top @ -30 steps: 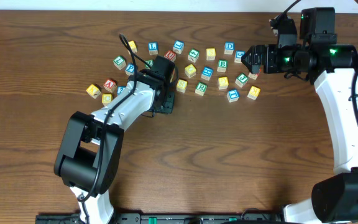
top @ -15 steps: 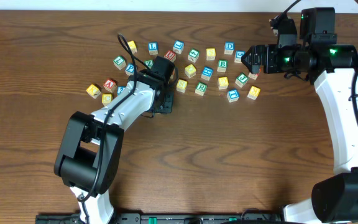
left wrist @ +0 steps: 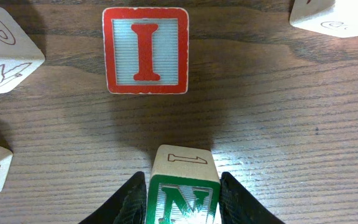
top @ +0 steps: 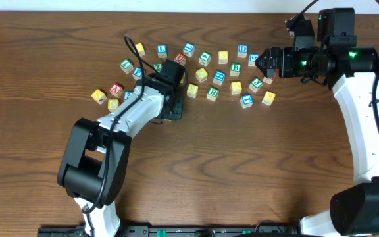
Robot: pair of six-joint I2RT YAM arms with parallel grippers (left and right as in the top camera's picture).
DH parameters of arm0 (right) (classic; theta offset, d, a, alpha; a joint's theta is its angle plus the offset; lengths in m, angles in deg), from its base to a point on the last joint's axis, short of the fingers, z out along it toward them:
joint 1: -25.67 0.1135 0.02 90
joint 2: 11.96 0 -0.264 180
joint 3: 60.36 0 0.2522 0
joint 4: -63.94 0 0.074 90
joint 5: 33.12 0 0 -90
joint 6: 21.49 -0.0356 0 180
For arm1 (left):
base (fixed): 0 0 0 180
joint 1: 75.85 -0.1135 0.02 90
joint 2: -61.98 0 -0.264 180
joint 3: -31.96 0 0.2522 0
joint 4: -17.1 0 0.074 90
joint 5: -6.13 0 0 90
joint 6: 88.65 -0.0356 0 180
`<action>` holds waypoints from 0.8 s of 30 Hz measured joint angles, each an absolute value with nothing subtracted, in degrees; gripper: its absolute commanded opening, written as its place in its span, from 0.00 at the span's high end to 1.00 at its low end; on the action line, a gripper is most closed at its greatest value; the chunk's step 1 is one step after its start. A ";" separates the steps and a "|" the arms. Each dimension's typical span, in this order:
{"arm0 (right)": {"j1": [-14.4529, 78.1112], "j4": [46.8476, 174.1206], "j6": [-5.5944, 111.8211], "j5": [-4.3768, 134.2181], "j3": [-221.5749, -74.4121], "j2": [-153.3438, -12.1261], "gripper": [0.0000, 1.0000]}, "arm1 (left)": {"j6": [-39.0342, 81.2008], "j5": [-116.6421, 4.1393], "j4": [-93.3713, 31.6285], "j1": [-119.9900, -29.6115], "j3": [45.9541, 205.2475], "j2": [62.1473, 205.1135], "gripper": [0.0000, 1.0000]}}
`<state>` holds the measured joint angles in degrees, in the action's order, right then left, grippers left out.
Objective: Spell out NEURIPS
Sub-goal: 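Lower the green N block onto the table and open the left gripper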
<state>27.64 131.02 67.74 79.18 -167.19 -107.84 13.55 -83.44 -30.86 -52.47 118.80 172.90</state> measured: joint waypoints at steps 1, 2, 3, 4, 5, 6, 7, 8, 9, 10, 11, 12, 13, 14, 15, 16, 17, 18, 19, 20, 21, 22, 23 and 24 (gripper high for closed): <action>27.64 131.02 67.71 79.18 -167.19 -107.86 0.01 | 13.55 -83.44 -30.84 -52.47 118.80 172.90 0.63; 27.64 131.02 67.71 79.16 -167.19 -107.86 0.01 | 13.55 -83.44 -30.84 -52.47 118.80 172.90 0.63; 27.64 131.02 67.74 79.18 -167.19 -107.84 0.01 | 13.53 -83.44 -30.82 -52.47 118.80 172.90 0.63; 27.64 131.02 67.74 79.18 -167.19 -107.86 0.01 | 13.53 -83.44 -30.79 -52.47 118.80 172.90 0.63; 27.64 131.02 67.74 79.18 -167.19 -107.86 0.01 | 13.53 -83.44 -30.79 -52.47 118.80 172.90 0.63; 27.64 131.02 67.71 79.18 -167.19 -107.86 0.01 | 13.55 -83.44 -30.77 -52.47 118.80 172.90 0.63; 27.64 131.02 67.74 79.18 -167.19 -107.86 0.01 | 13.55 -83.44 -30.77 -52.47 118.80 172.90 0.63; 27.64 131.02 67.71 79.18 -167.19 -107.86 0.01 | 13.55 -83.44 -30.77 -52.47 118.80 172.90 0.63; 27.64 131.02 67.71 79.18 -167.19 -107.86 0.01 | 13.53 -83.44 -30.75 -52.47 118.80 172.90 0.63; 27.64 131.02 67.74 79.18 -167.19 -107.86 0.01 | 13.55 -83.44 -30.73 -52.47 118.80 172.90 0.62; 27.64 131.02 67.74 79.18 -167.19 -107.86 0.01 | 13.53 -83.44 -30.71 -52.47 118.80 172.90 0.59; 27.64 131.02 67.71 79.16 -167.19 -107.86 0.01 | 13.47 -83.44 -30.75 -52.47 118.80 172.90 0.58; 27.64 131.02 67.74 79.18 -167.19 -107.86 0.01 | 13.53 -83.42 -30.90 -52.47 118.80 172.90 0.57; 27.64 131.02 67.74 79.18 -167.19 -107.86 0.01 | 13.53 -83.42 -31.36 -52.47 118.83 172.90 0.56; 27.64 131.02 67.74 79.18 -167.19 -107.86 0.01 | 13.55 -83.38 -32.24 -52.47 118.91 172.90 0.54; 27.64 131.00 67.71 79.18 -167.19 -107.86 0.01 | 13.58 -83.20 -33.70 -52.47 119.20 172.90 0.54; 27.64 131.02 67.71 79.18 -167.19 -107.86 0.01 | 13.55 -83.09 -35.10 -52.47 119.70 172.90 0.54; 27.64 131.00 67.71 79.16 -167.19 -107.86 0.01 | 13.53 -82.96 -36.59 -52.47 120.53 172.90 0.53; 27.64 131.02 67.71 79.18 -167.19 -107.86 0.01 | 13.53 -82.92 -38.31 -52.47 121.75 172.90 0.53; 27.64 131.02 67.74 79.18 -167.19 -107.86 0.01 | 13.53 -82.87 -39.65 -52.47 123.35 172.90 0.50; 27.64 131.02 67.71 79.18 -167.19 -107.86 0.01 | 13.31 -82.85 -41.40 -52.47 125.45 172.90 0.49; 27.64 131.02 67.71 79.18 -167.19 -107.86 0.01 | 13.18 -82.74 -42.49 -52.47 126.87 172.90 0.49; 27.64 131.00 67.71 79.18 -167.19 -107.86 0.01 | 13.09 -82.74 -43.34 -52.47 128.27 172.87 0.48; 27.64 131.02 67.74 79.16 -167.19 -107.86 0.01 | 12.94 -82.72 -44.70 -52.47 129.86 172.79 0.48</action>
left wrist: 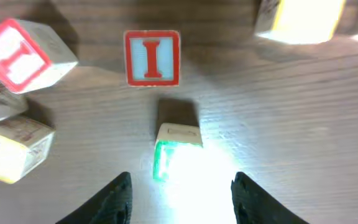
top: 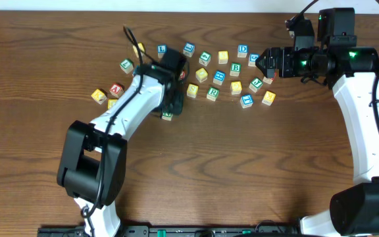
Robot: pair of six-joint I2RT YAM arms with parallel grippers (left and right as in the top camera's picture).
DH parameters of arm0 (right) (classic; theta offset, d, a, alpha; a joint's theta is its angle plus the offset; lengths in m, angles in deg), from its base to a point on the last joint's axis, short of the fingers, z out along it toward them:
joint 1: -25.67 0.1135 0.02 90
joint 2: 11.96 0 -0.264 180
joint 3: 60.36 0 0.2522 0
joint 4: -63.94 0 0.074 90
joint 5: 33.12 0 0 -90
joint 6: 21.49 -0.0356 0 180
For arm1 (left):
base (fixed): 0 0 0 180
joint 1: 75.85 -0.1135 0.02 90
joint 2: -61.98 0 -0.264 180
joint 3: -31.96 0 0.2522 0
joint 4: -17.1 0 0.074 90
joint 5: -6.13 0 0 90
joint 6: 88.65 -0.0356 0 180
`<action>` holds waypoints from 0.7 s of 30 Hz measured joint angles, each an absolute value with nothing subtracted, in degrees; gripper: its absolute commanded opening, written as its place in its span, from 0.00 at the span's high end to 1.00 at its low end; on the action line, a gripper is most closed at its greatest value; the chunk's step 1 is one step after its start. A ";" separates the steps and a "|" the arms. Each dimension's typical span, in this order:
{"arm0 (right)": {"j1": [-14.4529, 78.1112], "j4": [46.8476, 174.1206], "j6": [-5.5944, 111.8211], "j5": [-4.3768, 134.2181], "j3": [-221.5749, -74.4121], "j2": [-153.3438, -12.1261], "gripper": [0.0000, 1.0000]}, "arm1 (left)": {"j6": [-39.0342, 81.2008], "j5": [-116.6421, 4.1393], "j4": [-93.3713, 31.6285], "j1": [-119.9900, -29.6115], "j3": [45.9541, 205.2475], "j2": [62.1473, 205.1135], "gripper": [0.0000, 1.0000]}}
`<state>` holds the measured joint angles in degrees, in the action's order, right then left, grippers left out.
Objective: Spell out NEURIPS
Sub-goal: 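Lower the green N block onto the table and open the left gripper, then raise the left gripper and move it back over the block cluster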
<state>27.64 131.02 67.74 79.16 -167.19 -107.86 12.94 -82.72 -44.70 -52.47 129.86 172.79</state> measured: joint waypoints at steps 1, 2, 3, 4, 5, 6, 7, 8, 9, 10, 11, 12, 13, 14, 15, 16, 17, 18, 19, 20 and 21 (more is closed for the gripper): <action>27.64 131.00 67.74 79.16 -167.19 -107.86 0.01 | 12.81 -82.74 -46.44 -52.47 131.57 172.74 0.48; 27.64 131.02 67.71 79.18 -167.19 -107.86 0.01 | 12.66 -82.72 -47.76 -52.47 132.90 172.70 0.48; 27.64 131.02 67.71 79.18 -167.19 -107.86 0.01 | 12.33 -82.72 -49.59 -52.47 134.80 172.66 0.47; 27.64 131.02 67.74 79.16 -167.19 -107.86 0.01 | 11.87 -82.72 -51.01 -52.47 136.27 172.52 0.47; 27.64 131.00 67.71 79.16 -167.19 -107.86 0.01 | 11.59 -82.72 -52.59 -52.47 137.71 172.50 0.47; 27.64 131.02 67.71 79.18 -167.19 -107.86 0.01 | 11.37 -82.72 -54.05 -52.50 139.39 172.50 0.48; 27.64 131.02 67.71 79.18 -167.19 -107.86 0.01 | 11.17 -82.72 -55.38 -52.50 141.08 172.50 0.47; 27.64 131.00 67.71 79.16 -167.19 -107.86 0.01 | 10.95 -82.68 -56.61 -52.54 142.87 172.50 0.47; 27.64 131.00 67.71 79.16 -167.19 -107.86 0.01 | 10.65 -82.65 -57.61 -52.65 144.81 172.50 0.48; 27.64 131.02 67.74 79.16 -167.19 -107.86 0.01 | 10.25 -82.68 -58.88 -53.06 148.18 172.46 0.48; 27.64 131.00 67.74 79.18 -167.19 -107.86 0.01 | 10.03 -82.65 -59.36 -53.48 149.88 172.33 0.48; 27.64 131.02 67.71 79.18 -167.19 -107.86 0.01 | 9.77 -82.55 -60.04 -54.07 151.89 172.33 0.48; 27.64 131.02 67.74 79.18 -167.19 -107.86 0.01 | 9.34 -82.50 -60.13 -54.73 153.42 172.24 0.47; 27.64 131.02 67.71 79.16 -167.19 -107.86 0.01 | 8.90 -82.41 -60.13 -55.56 154.85 172.15 0.47; 27.64 131.02 67.74 79.18 -167.19 -107.86 0.01 | 8.44 -81.98 -60.11 -56.58 156.13 172.02 0.47; 27.64 131.02 67.74 79.16 -167.19 -107.86 0.01 | 7.87 -81.21 -60.11 -57.72 157.03 171.87 0.47; 27.64 131.02 67.71 79.16 -167.19 -107.86 0.01 | 7.39 -80.73 -60.11 -58.79 157.53 171.74 0.48; 27.64 131.02 67.71 79.16 -167.19 -107.86 0.01 | 7.02 -80.08 -60.11 -59.93 157.77 171.61 0.47; 27.64 131.02 67.74 79.16 -167.19 -107.86 0.01 | 6.69 -79.55 -60.19 -61.02 157.93 171.59 0.47; 27.64 131.02 67.74 79.18 -167.19 -107.86 0.01 | 6.23 -79.09 -60.24 -62.20 157.95 171.59 0.47; 27.64 131.02 67.71 79.16 -167.19 -107.86 0.01 | 5.77 -78.81 -60.37 -63.16 157.95 171.61 0.47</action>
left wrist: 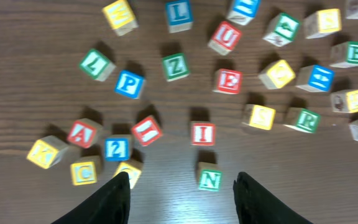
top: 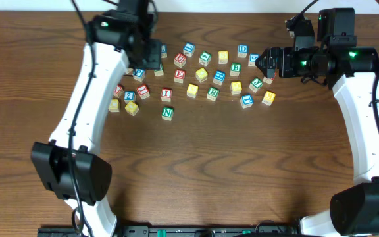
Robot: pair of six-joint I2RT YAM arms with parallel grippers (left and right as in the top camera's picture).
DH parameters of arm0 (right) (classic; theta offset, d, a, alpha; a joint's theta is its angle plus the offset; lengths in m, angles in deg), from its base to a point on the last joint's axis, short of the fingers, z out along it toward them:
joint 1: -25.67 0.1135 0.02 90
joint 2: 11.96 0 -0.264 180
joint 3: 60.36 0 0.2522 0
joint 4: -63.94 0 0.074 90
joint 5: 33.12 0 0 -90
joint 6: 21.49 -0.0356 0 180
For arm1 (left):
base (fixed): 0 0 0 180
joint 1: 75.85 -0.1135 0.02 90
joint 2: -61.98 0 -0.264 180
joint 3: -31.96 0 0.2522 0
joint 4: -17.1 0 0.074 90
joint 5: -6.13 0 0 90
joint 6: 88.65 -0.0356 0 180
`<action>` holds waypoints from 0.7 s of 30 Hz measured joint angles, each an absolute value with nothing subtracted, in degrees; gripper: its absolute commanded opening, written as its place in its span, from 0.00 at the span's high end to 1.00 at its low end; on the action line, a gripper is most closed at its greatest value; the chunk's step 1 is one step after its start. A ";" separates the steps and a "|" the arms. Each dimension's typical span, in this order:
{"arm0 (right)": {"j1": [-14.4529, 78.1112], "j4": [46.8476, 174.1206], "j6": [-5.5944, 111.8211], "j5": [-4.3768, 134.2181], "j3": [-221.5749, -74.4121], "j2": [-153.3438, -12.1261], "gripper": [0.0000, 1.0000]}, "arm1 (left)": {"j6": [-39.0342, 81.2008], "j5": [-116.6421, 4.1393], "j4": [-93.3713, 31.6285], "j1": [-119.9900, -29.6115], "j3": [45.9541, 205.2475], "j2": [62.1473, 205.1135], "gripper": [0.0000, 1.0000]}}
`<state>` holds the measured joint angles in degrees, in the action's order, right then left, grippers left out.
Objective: Spell out NEURIPS
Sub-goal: 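Raise the left gripper and move it back over the block cluster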
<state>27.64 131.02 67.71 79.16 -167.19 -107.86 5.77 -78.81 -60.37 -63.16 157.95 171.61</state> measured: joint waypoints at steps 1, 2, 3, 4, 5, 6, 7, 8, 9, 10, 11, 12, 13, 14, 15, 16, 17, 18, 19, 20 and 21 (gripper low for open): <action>27.64 131.02 67.71 79.18 -167.19 -107.86 0.01 | 5.36 -78.55 -60.39 -63.93 157.95 171.61 0.47; 27.64 131.02 67.71 79.16 -167.19 -107.86 0.01 | 4.99 -78.33 -60.37 -64.32 157.95 171.61 0.47; 27.64 131.02 67.74 79.18 -167.19 -107.86 0.01 | 4.42 -78.13 -60.37 -64.60 157.95 171.61 0.47; 27.64 131.02 67.74 79.18 -167.19 -107.86 0.01 | 4.09 -78.02 -60.35 -64.67 157.95 171.61 0.47; 27.64 131.02 67.74 79.18 -167.19 -107.86 0.01 | 3.85 -77.89 -60.35 -64.58 157.95 171.76 0.47; 27.64 131.02 67.71 79.16 -167.19 -107.86 0.01 | 3.70 -77.76 -60.35 -64.54 157.95 171.89 0.47; 27.64 131.02 67.74 79.18 -167.19 -107.86 0.01 | 3.50 -77.74 -60.32 -64.50 157.95 172.11 0.47; 27.64 131.02 67.74 79.18 -167.19 -107.86 0.01 | 3.24 -77.69 -60.32 -64.39 157.95 172.42 0.47; 27.64 131.02 67.74 79.18 -167.19 -107.86 0.01 | 3.02 -77.61 -60.32 -64.34 157.95 172.74 0.47; 27.64 131.02 67.71 79.16 -167.19 -107.86 0.01 | 2.89 -77.56 -60.32 -64.34 157.95 173.20 0.47; 27.64 131.02 67.74 79.16 -167.19 -107.86 0.01 | 2.80 -77.54 -60.32 -64.34 157.95 173.62 0.47; 27.64 131.02 67.74 79.16 -167.19 -107.86 0.01 | 2.78 -77.54 -60.32 -64.34 157.95 174.16 0.47; 27.64 131.02 67.71 79.18 -167.19 -107.86 0.01 | 2.78 -77.54 -60.32 -64.34 157.95 174.73 0.47; 27.64 131.02 67.74 79.16 -167.19 -107.86 0.01 | 2.78 -77.54 -60.32 -64.34 157.95 175.32 0.47; 27.64 131.02 67.74 79.16 -167.19 -107.86 0.01 | 2.78 -77.54 -60.32 -64.34 157.95 176.15 0.47; 27.64 131.02 67.74 79.18 -167.19 -107.86 0.01 | 2.78 -77.54 -60.32 -64.34 157.95 176.90 0.47; 27.64 131.02 67.71 79.16 -167.19 -107.86 0.01 | 2.78 -77.54 -60.32 -64.34 157.95 177.44 0.47; 27.64 131.00 67.74 79.18 -167.19 -107.86 0.01 | 2.78 -77.54 -60.30 -64.34 157.95 178.12 0.47; 27.64 131.02 67.71 79.18 -167.19 -107.86 0.01 | 2.78 -77.54 -60.30 -64.34 157.95 178.75 0.48; 27.64 131.02 67.71 79.18 -167.19 -107.86 0.01 | 2.78 -77.54 -60.28 -64.34 157.95 179.19 0.47; 27.64 131.02 67.74 79.16 -167.19 -107.86 0.01 | 2.76 -77.54 -60.24 -64.34 157.95 179.61 0.47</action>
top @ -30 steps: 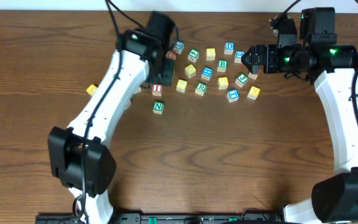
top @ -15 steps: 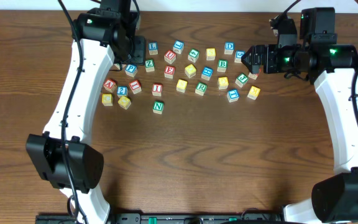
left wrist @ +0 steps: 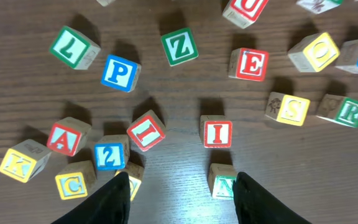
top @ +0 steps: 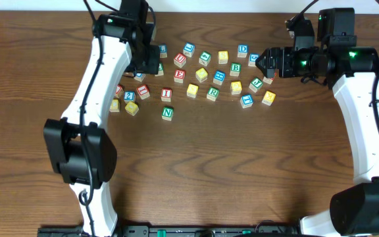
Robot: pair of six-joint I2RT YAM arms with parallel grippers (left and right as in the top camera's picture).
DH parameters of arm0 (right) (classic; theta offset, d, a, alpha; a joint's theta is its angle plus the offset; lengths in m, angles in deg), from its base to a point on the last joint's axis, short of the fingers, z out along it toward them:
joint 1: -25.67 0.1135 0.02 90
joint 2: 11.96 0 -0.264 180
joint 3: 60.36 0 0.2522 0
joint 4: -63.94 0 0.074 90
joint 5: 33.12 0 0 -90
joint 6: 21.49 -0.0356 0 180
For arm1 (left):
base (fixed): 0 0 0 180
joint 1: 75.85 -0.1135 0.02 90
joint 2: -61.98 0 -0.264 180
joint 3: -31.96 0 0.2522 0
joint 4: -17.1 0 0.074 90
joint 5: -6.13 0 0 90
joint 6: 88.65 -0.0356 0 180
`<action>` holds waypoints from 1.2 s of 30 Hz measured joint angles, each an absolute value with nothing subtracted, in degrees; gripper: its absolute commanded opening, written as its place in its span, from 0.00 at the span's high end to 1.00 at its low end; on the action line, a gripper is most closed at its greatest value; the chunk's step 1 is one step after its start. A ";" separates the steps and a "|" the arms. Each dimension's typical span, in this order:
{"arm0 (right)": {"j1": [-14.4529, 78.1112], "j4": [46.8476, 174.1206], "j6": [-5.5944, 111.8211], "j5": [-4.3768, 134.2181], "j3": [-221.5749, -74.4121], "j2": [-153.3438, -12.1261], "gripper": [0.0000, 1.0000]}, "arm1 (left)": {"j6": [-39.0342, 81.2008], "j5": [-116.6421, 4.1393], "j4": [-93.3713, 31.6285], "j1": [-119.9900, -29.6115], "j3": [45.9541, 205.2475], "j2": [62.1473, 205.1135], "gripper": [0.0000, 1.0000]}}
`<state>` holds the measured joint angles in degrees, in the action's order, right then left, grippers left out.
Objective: Spell out NEURIPS
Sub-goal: 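Raise the left gripper and move it back over the block cluster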
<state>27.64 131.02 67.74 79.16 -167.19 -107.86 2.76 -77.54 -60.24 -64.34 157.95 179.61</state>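
The green N block stands alone on the table just in front of the red I block, also seen from overhead as N and I. Red E, red U, green R, blue P and yellow S lie among the scattered blocks. My left gripper hangs open above them, holding nothing. My right gripper hovers at the cluster's right end; its jaws are too dark to read.
Other blocks lie around: green Z, red A, yellow K, yellow C, blue 2. Bare wooden table stretches in front of the N block.
My left gripper, still open, has come lower and closer over the left part of the cluster. No block has moved and the right arm has stayed put.
My left gripper was shut on the green N block, low on the table in front of the red I. Then it stood open with N left there. After that it was high over the back left of the cluster, and now somewhat lower.
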 measured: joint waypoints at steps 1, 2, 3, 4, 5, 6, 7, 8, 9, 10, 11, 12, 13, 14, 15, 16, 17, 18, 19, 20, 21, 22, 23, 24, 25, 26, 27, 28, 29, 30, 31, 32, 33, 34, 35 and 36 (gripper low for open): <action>27.64 131.02 67.74 79.18 -167.19 -107.86 0.01 | 2.76 -77.54 -60.08 -64.34 157.95 179.93 0.47; 27.64 131.02 67.74 79.18 -167.19 -107.86 0.01 | 2.76 -77.54 -59.93 -64.34 157.95 180.15 0.47; 27.64 131.02 67.74 79.18 -167.19 -107.86 0.01 | 2.76 -77.54 -59.67 -64.34 157.95 180.42 0.47; 27.64 131.02 67.71 79.18 -167.19 -107.86 0.01 | 2.76 -77.54 -59.49 -64.34 157.95 180.55 0.47; 27.64 131.02 67.71 79.16 -167.19 -107.86 0.01 | 2.76 -77.54 -59.30 -64.34 157.95 180.70 0.47; 27.64 131.02 67.74 79.16 -167.19 -107.86 0.01 | 2.78 -77.54 -59.19 -64.34 157.95 180.85 0.47; 27.64 131.02 67.71 79.18 -167.19 -107.86 0.01 | 2.76 -77.54 -59.10 -64.34 157.95 180.98 0.47; 27.64 131.02 67.71 79.18 -167.19 -107.86 0.01 | 2.76 -77.52 -58.95 -64.32 157.95 181.16 0.47; 27.64 131.02 67.74 79.18 -167.19 -107.86 0.01 | 2.76 -77.52 -58.73 -64.30 157.95 181.27 0.47; 27.64 131.02 67.74 79.18 -167.19 -107.86 0.01 | 2.76 -77.54 -58.42 -64.17 157.95 181.40 0.47; 27.64 131.02 67.71 79.18 -167.19 -107.86 0.01 | 2.76 -77.54 -58.05 -64.12 157.95 181.51 0.47; 27.64 131.02 67.71 79.16 -167.19 -107.86 0.01 | 2.76 -77.54 -57.90 -64.06 157.95 181.57 0.47; 27.64 131.02 67.71 79.18 -167.19 -107.86 0.01 | 2.76 -77.54 -57.77 -63.95 157.95 181.62 0.47; 27.64 131.02 67.74 79.16 -167.19 -107.86 0.01 | 2.76 -77.54 -57.72 -63.82 157.95 181.62 0.47; 27.64 131.02 67.74 79.16 -167.19 -107.86 0.01 | 2.76 -77.52 -57.70 -63.66 157.93 181.62 0.47; 27.64 131.02 67.71 79.18 -167.19 -107.86 0.01 | 2.78 -77.54 -57.70 -63.47 157.93 181.62 0.47; 27.64 131.02 67.71 79.18 -167.19 -107.86 0.01 | 2.78 -77.54 -57.61 -63.27 157.75 181.62 0.47; 27.64 131.02 67.74 79.16 -167.19 -107.86 0.01 | 2.80 -77.54 -57.55 -63.18 157.53 181.62 0.48; 27.64 131.02 67.74 79.18 -167.19 -107.86 0.01 | 2.87 -77.52 -57.48 -62.97 157.12 181.62 0.48; 27.64 131.02 67.74 79.18 -167.19 -107.86 0.01 | 3.00 -77.50 -57.39 -62.81 156.75 181.62 0.48; 27.64 131.02 67.74 79.16 -167.19 -107.86 0.01 | 3.17 -77.37 -57.42 -62.66 156.29 181.62 0.47; 27.64 131.02 67.74 79.18 -167.19 -107.86 0.01 | 3.26 -77.30 -57.33 -62.57 155.85 181.62 0.48; 27.64 131.02 67.74 79.18 -167.19 -107.86 0.01 | 3.28 -77.30 -57.33 -62.51 155.50 181.62 0.47; 27.64 131.02 67.71 79.16 -167.19 -107.86 0.01 | 3.37 -77.26 -57.31 -62.44 155.15 181.64 0.47; 27.64 131.02 67.71 79.18 -167.19 -107.86 0.01 | 3.50 -77.15 -57.29 -62.44 154.82 181.64 0.48; 27.64 131.02 67.74 79.18 -167.19 -107.86 0.01 | 3.67 -77.10 -57.26 -62.40 154.58 181.64 0.47; 27.64 131.02 67.71 79.16 -167.19 -107.86 0.01 | 3.72 -77.10 -57.11 -62.29 154.32 181.64 0.48; 27.64 131.02 67.71 79.18 -167.19 -107.86 0.01 | 3.91 -77.10 -57.05 -62.24 154.06 181.64 0.47; 27.64 131.02 67.71 79.18 -167.19 -107.86 0.01 | 4.07 -77.10 -56.96 -62.20 153.97 181.64 0.48; 27.64 131.02 67.71 79.18 -167.19 -107.86 0.01 | 4.09 -77.10 -56.85 -62.11 153.95 181.68 0.48; 27.64 131.02 67.74 79.18 -167.19 -107.86 0.01 | 4.11 -77.10 -56.63 -62.07 153.95 181.68 0.48; 27.64 131.02 67.74 79.16 -167.19 -107.86 0.01 | 4.13 -77.10 -56.41 -61.94 153.95 181.68 0.47; 27.64 131.02 67.71 79.18 -167.19 -107.86 0.01 | 4.13 -77.10 -56.21 -61.87 153.95 181.68 0.47; 27.64 131.02 67.74 79.18 -167.19 -107.86 0.01 | 4.18 -77.10 -56.06 -61.83 153.95 181.68 0.47; 27.64 131.02 67.71 79.18 -167.19 -107.86 0.01 | 4.29 -77.08 -55.95 -61.78 153.95 181.68 0.47; 27.64 131.02 67.74 79.16 -167.19 -107.86 0.01 | 4.35 -77.06 -55.76 -61.72 153.95 181.68 0.47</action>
